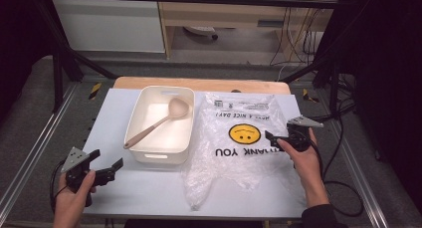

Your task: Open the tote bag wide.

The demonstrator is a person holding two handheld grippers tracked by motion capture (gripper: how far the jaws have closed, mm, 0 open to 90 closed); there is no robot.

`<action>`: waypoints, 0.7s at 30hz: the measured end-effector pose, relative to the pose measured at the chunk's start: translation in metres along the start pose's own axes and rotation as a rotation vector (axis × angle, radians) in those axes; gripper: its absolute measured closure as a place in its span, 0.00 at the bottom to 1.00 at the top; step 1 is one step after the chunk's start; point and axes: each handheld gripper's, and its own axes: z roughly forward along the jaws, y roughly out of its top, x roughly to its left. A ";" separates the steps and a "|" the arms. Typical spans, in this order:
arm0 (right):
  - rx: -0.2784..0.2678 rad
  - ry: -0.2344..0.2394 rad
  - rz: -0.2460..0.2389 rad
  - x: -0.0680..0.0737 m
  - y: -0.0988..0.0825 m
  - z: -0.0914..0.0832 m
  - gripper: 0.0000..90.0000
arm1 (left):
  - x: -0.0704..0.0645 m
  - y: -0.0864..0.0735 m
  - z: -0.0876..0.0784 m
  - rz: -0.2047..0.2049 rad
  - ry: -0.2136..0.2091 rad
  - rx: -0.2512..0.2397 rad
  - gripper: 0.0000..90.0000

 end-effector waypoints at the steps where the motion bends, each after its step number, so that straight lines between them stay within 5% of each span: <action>1: -0.002 -0.006 0.009 -0.002 0.001 0.001 0.06 | 0.000 0.000 0.000 0.000 0.003 0.002 0.07; 11: 0.001 -0.082 0.028 -0.035 0.008 0.005 0.11 | 0.001 -0.001 0.001 -0.005 0.010 0.009 0.07; 21: 0.045 -0.097 0.060 -0.058 -0.006 0.011 0.22 | 0.003 -0.002 0.000 -0.015 0.027 0.008 0.07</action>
